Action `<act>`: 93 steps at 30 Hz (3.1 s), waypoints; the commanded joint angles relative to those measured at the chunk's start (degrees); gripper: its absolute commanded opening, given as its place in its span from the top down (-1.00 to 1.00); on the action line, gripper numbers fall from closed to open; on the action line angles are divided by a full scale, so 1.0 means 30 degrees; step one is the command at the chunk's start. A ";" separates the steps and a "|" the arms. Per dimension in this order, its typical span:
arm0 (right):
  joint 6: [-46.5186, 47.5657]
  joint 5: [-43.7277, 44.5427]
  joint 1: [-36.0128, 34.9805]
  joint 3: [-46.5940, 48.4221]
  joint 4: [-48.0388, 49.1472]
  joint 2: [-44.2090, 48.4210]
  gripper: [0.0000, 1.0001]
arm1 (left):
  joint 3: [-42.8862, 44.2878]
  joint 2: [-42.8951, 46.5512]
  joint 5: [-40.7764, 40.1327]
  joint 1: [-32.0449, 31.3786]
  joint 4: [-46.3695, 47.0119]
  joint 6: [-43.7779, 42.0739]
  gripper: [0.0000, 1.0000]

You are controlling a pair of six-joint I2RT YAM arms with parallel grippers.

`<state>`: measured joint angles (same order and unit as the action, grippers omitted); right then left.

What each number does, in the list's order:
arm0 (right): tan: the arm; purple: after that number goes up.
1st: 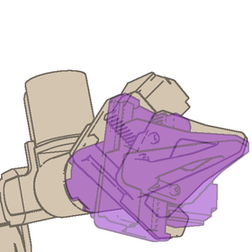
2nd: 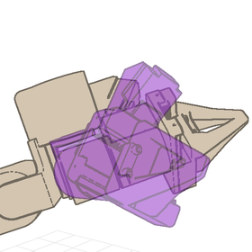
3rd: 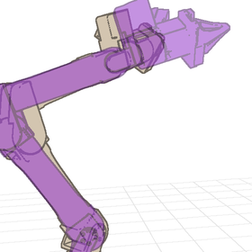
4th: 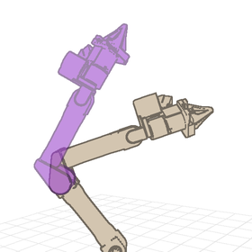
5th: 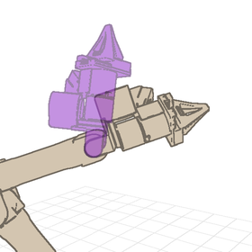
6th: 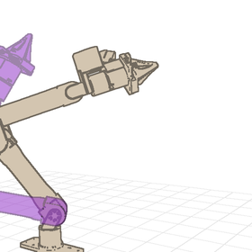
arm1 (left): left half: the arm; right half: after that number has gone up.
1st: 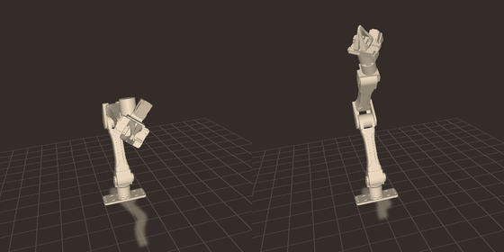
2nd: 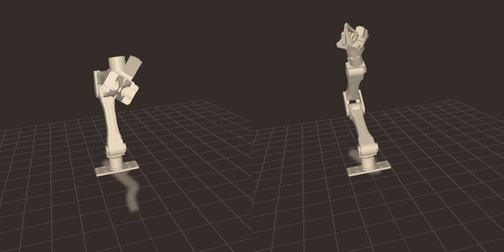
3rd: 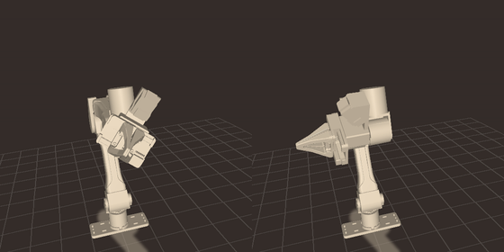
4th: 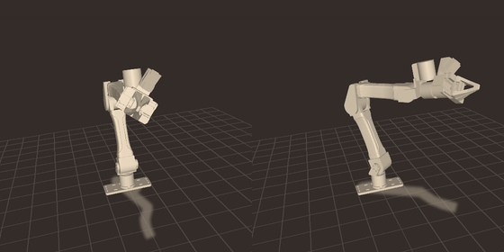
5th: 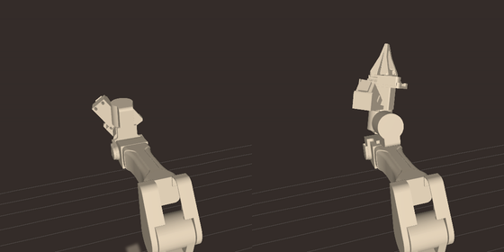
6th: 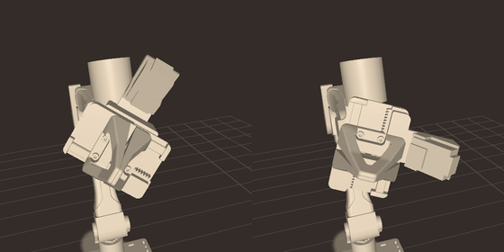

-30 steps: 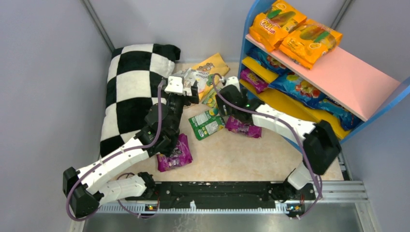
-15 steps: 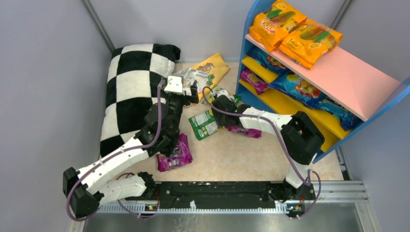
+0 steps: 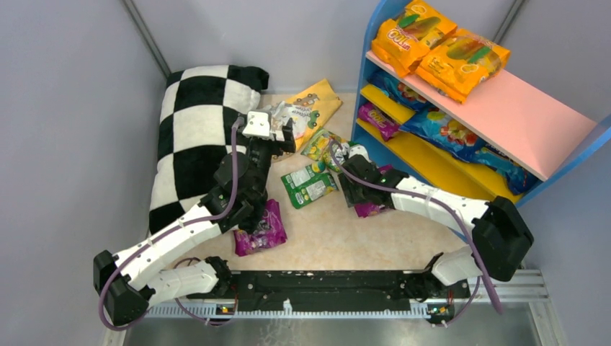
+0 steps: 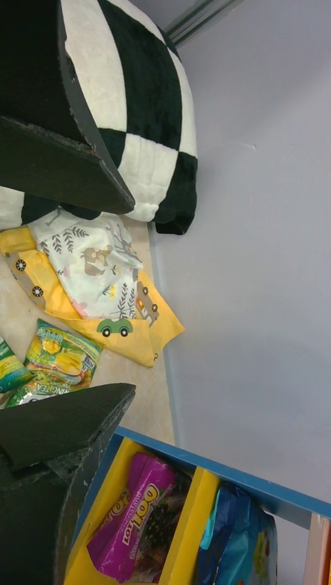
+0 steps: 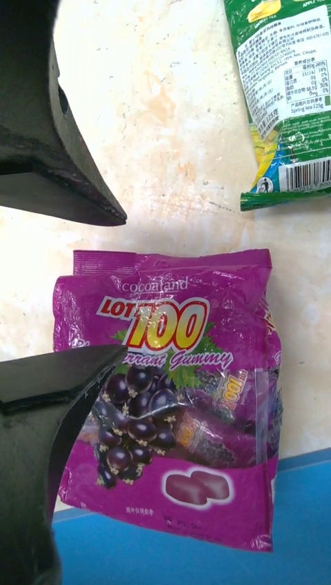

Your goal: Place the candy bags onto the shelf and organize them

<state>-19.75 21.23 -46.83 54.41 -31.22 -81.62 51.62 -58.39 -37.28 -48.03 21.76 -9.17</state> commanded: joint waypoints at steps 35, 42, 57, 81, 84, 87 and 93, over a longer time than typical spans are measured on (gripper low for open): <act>-0.8194 1.4658 -0.4453 0.7207 -1.1056 -1.3979 -0.98 | 0.0695 0.0303 0.0075 0.0190 0.0527 0.0390 -0.97; -0.7991 1.4888 -0.3814 0.6327 -1.0568 -1.3617 -0.96 | 0.0725 0.0266 0.0088 0.0175 0.0445 0.0476 -0.97; -0.4271 1.4419 -0.3730 0.5004 -0.7094 -1.1747 -0.12 | 0.0754 0.0172 0.0136 0.0186 0.0395 0.0535 -0.97; -0.3730 1.4638 -0.4450 0.6232 -0.9754 -0.7588 0.89 | 0.0754 0.0208 0.0035 0.0218 0.0425 0.0427 -0.97; -0.3553 1.4259 -0.4515 0.6336 -0.9930 -0.6763 1.00 | 0.0725 0.0253 -0.0022 0.0216 0.0465 0.0392 -0.97; -0.2814 1.3834 -0.4524 0.6260 -0.9644 -0.5669 1.00 | 0.0725 0.0272 -0.0025 0.0248 0.0506 0.0360 -0.97; -0.1100 1.2451 -0.4517 0.6025 -0.8652 -0.3375 1.00 | 0.0732 0.0312 -0.0051 0.0278 0.0470 0.0387 -0.97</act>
<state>-27.40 57.89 -59.64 70.57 -58.19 -98.10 51.68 -58.39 -37.10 -47.51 21.76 -8.40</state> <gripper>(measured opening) 0.311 0.987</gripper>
